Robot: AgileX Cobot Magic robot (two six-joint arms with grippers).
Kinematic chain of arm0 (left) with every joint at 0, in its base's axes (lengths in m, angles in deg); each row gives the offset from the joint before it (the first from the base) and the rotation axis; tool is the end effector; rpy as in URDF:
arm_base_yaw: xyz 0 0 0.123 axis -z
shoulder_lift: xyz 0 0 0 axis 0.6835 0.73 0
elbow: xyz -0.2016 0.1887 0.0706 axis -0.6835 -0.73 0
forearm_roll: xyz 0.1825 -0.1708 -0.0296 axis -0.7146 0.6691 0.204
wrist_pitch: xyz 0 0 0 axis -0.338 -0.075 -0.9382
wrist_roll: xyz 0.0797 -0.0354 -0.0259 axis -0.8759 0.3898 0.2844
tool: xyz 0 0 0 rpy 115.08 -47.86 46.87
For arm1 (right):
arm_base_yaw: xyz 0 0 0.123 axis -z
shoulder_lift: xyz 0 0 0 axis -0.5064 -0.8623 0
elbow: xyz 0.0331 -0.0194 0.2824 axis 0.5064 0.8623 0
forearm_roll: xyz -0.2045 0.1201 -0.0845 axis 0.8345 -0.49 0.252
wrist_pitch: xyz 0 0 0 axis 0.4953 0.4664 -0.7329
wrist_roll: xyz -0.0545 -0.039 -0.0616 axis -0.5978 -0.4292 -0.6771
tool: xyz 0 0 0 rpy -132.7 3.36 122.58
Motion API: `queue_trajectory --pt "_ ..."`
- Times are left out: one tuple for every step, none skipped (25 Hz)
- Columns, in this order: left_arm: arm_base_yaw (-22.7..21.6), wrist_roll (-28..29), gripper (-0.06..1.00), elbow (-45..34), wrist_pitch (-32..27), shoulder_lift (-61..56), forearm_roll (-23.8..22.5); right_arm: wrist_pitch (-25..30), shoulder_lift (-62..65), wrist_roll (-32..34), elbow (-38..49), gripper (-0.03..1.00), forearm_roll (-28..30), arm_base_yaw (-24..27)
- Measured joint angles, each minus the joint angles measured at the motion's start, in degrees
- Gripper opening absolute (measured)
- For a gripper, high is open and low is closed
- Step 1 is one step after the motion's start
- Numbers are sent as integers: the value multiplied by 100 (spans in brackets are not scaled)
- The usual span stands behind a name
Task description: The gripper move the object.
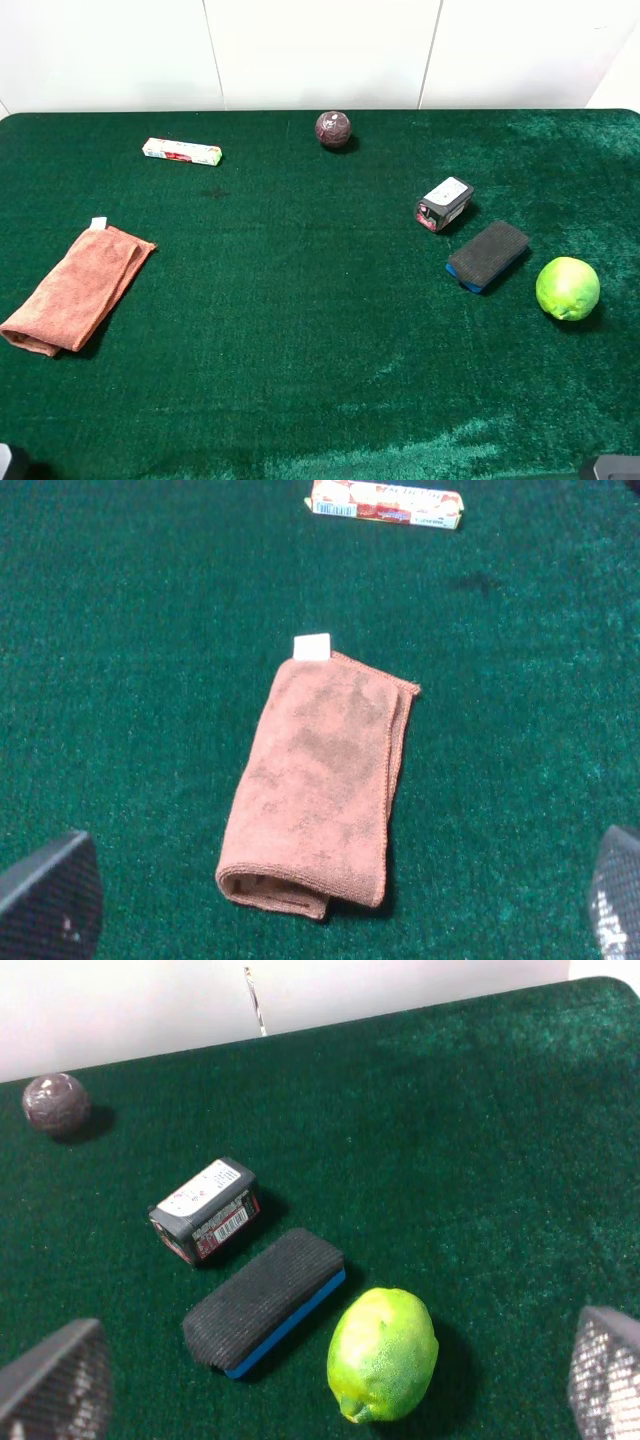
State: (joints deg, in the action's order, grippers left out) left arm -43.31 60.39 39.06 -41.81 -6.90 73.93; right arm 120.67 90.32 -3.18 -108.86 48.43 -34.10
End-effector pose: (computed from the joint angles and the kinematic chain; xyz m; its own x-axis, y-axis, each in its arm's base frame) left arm -0.0064 -0.0008 0.2780 -0.4498 0.0316 -0.8926 0.0188 0.9995 0.0259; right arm -0.0035 0.0009 0.2801 -0.4156 0.0950 -0.9046 -0.0245 0.9930 0.1155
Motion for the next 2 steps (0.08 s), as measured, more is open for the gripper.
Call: queue_trajectory --pt "0 0 99 0 0 0 0 0 0 0 0 70 0 0" --pt "0 0 99 0 0 0 0 0 0 0 0 70 0 0"
